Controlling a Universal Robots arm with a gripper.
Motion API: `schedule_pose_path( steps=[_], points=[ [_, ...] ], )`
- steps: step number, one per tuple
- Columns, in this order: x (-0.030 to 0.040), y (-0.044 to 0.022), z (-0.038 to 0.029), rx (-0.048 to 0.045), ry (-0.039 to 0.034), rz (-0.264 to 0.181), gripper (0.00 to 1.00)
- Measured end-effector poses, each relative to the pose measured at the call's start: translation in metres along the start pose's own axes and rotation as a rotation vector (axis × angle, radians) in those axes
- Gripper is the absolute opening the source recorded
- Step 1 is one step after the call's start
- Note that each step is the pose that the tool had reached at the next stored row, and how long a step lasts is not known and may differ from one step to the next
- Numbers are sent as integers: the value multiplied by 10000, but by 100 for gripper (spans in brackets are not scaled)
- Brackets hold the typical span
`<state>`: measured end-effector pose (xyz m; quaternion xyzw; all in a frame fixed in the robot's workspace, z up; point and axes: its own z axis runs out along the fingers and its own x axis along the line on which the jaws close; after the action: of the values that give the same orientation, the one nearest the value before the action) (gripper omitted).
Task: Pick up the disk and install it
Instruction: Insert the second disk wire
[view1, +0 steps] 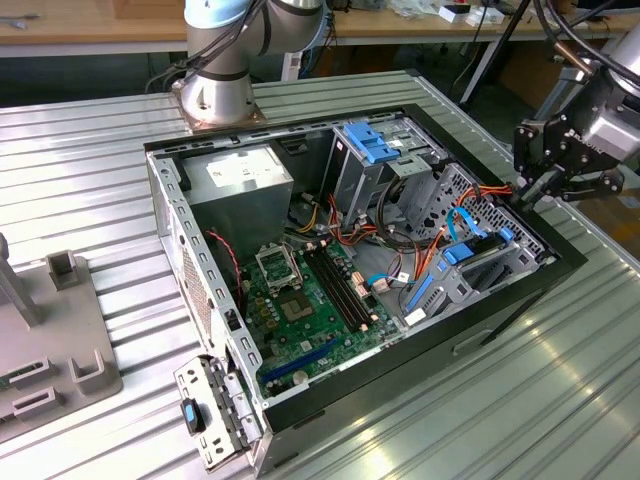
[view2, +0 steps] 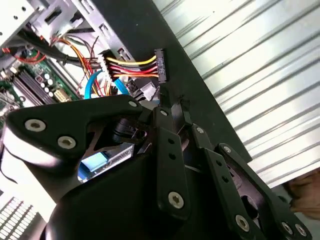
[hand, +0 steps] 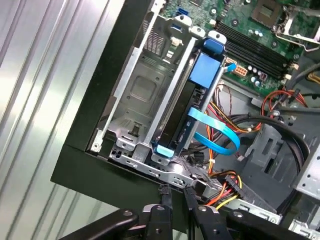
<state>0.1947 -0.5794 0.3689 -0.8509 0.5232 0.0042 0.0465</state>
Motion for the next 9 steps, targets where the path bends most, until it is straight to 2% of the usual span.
schedule_pose_path(
  steps=[2, 7, 9],
  points=[
    [0, 0, 0, -15, -21, -280, 24],
    [0, 0, 0, -23, -29, -386, 24],
    [0, 0, 0, -55, -72, -970, 24]
  ],
)
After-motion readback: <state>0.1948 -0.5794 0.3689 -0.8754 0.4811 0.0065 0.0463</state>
